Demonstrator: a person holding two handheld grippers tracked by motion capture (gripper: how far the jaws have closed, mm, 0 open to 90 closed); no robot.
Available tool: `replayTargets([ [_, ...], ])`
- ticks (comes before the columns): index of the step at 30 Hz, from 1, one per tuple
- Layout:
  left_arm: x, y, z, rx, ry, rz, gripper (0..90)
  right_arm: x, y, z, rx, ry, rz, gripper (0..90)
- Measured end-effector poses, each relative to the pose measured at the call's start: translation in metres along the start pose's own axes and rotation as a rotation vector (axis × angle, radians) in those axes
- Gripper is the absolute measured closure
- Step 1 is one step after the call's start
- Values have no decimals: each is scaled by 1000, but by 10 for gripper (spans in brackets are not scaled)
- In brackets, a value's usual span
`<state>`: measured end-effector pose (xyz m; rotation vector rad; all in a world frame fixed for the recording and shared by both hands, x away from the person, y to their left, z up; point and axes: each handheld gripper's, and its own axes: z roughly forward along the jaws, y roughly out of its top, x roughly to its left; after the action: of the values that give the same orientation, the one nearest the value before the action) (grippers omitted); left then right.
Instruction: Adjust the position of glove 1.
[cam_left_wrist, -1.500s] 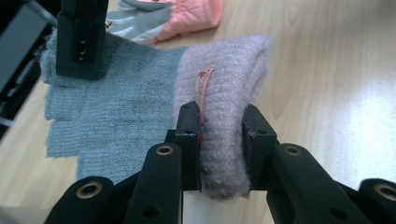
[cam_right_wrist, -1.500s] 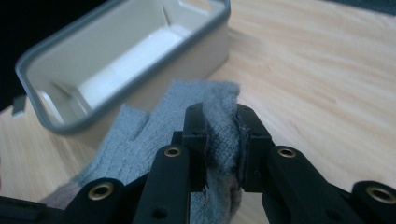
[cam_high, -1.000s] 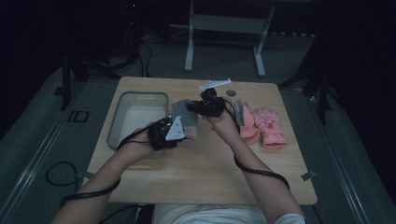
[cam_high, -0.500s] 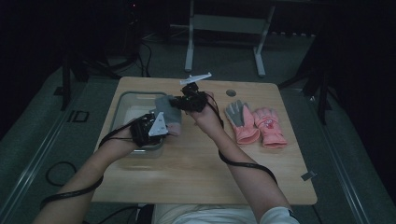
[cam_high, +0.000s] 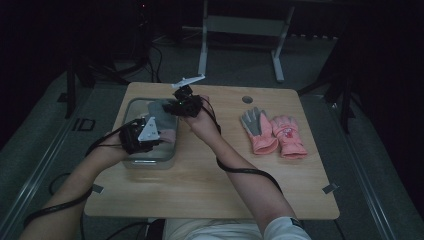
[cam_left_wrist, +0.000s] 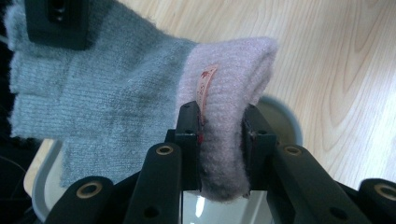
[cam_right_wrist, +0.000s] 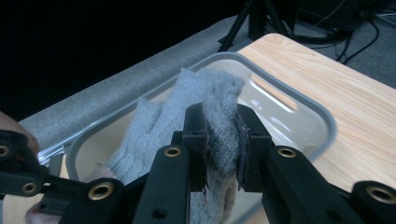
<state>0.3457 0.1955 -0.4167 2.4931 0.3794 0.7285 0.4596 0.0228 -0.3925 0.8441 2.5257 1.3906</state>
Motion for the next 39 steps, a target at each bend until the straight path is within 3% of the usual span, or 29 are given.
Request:
replayTargets([
  [7,6,-18,2,9,-4,8,723,2,2,24,12,8,8,768],
  [17,11,-34,26,60,-62,-4,722,-6,-13,58,70,-8,38,767],
  [18,14,-39,35,69,-89,-15,721,-9,-17,67,83,-12,52,766],
  [27,21,-40,63,119,-174,-29,719,-21,-32,88,140,-50,83,750],
  [32,24,-39,75,166,-205,-30,717,-27,-36,89,155,-46,96,654],
  [39,23,-39,85,182,-216,-49,700,-31,-32,60,86,-27,101,521],
])
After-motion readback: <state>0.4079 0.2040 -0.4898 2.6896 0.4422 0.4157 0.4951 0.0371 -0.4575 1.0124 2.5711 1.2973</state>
